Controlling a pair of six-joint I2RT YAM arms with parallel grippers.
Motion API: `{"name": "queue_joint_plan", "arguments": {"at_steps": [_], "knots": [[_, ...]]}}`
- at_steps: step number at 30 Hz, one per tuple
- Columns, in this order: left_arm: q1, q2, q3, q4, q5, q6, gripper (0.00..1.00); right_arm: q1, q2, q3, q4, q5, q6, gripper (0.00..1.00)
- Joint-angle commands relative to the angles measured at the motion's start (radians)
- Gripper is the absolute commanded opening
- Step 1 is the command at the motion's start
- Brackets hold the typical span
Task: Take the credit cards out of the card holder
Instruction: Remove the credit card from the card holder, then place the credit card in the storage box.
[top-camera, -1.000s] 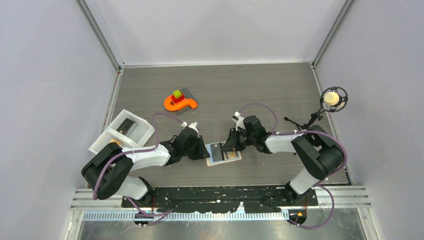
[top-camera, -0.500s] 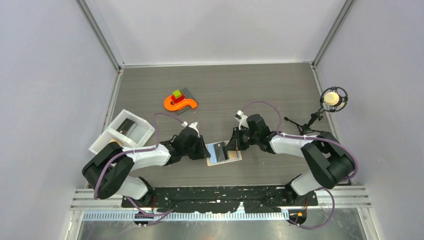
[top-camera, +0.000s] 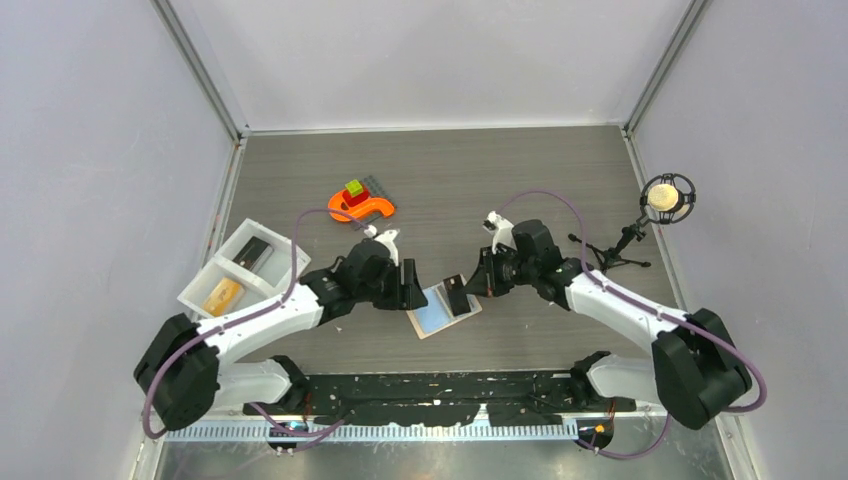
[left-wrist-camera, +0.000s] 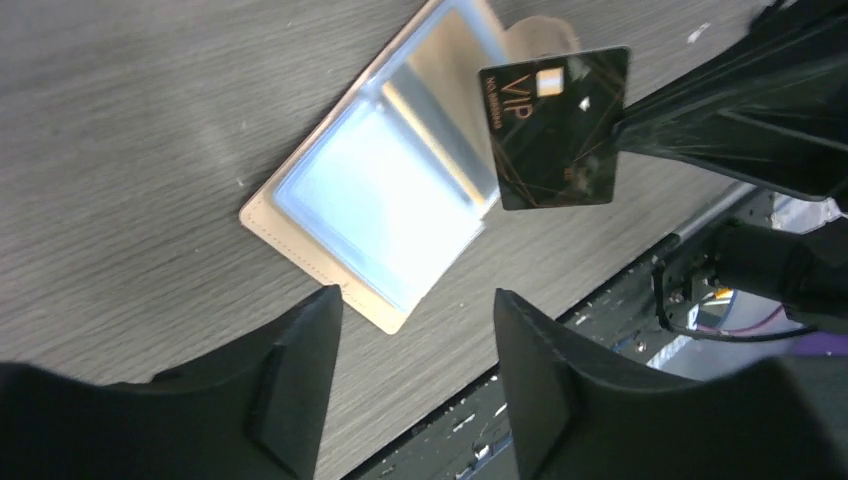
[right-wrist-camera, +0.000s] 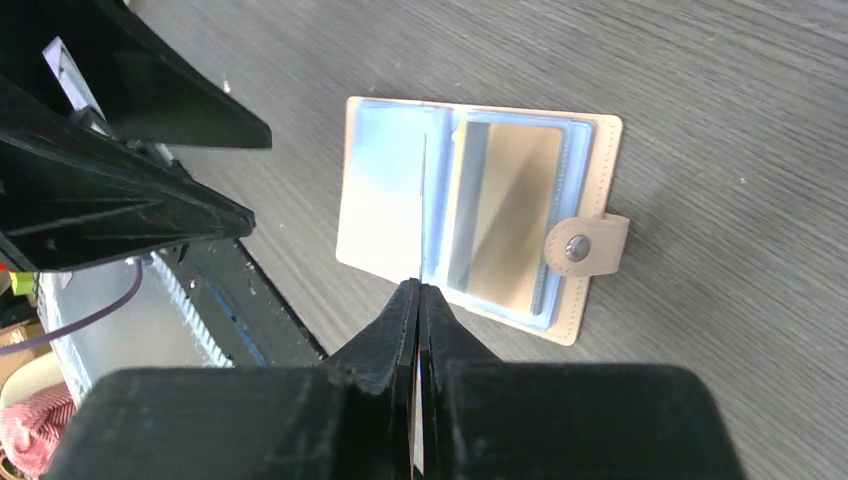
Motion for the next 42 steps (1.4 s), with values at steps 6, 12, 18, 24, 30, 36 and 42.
{"name": "queue_joint_plan", "arguments": {"at_steps": [6,12,18,24,30,36,42], "knots": [[-0.006,-0.171,0.161,-0.212,0.081,0.226,0.64,-0.002,-0.184,0.054,-0.087,-0.183,-0.051,0.05],[-0.005,-0.185,0.218,-0.26,0.185,0.317,0.61,0.023,-0.221,0.036,-0.021,-0.348,-0.003,0.05],[-0.005,-0.168,0.232,-0.239,0.315,0.344,0.58,0.115,-0.204,0.028,0.041,-0.388,0.017,0.05],[-0.005,-0.157,0.223,-0.208,0.411,0.351,0.55,0.145,-0.211,0.013,0.128,-0.409,0.067,0.05],[-0.006,-0.183,0.207,-0.163,0.459,0.344,0.5,0.16,-0.207,0.007,0.142,-0.41,0.076,0.05],[-0.005,-0.192,0.189,-0.132,0.502,0.331,0.37,0.165,-0.211,0.0,0.146,-0.405,0.081,0.05],[-0.005,-0.192,0.177,-0.12,0.499,0.319,0.19,0.166,-0.207,-0.002,0.146,-0.405,0.075,0.05]]}}
